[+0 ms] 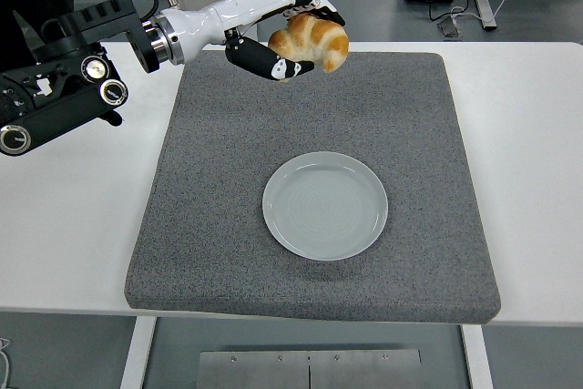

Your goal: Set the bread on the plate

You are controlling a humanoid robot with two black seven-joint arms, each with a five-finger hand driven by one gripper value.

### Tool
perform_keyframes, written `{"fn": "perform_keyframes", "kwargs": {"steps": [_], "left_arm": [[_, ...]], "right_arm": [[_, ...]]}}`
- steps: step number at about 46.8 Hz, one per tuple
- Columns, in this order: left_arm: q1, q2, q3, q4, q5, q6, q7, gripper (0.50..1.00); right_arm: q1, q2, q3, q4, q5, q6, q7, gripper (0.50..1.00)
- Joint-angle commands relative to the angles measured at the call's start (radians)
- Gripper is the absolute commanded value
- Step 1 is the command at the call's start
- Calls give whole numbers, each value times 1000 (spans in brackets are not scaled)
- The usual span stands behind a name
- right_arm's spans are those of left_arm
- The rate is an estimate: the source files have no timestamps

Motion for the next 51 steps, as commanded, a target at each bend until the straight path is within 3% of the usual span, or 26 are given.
{"fn": "perform_keyframes", "kwargs": {"steps": [1,43,51], "left_arm": [[9,-25,1,-4,7,0,0,631],[112,-95,87,-27,219,14,-9,636],[126,-103,112,-24,251,58,-9,636]], "right_arm": [[0,0,0,0,0,-1,0,1000],[0,0,0,0,0,1,0,1000],[0,0,0,0,1,-1,0,1000]]}}
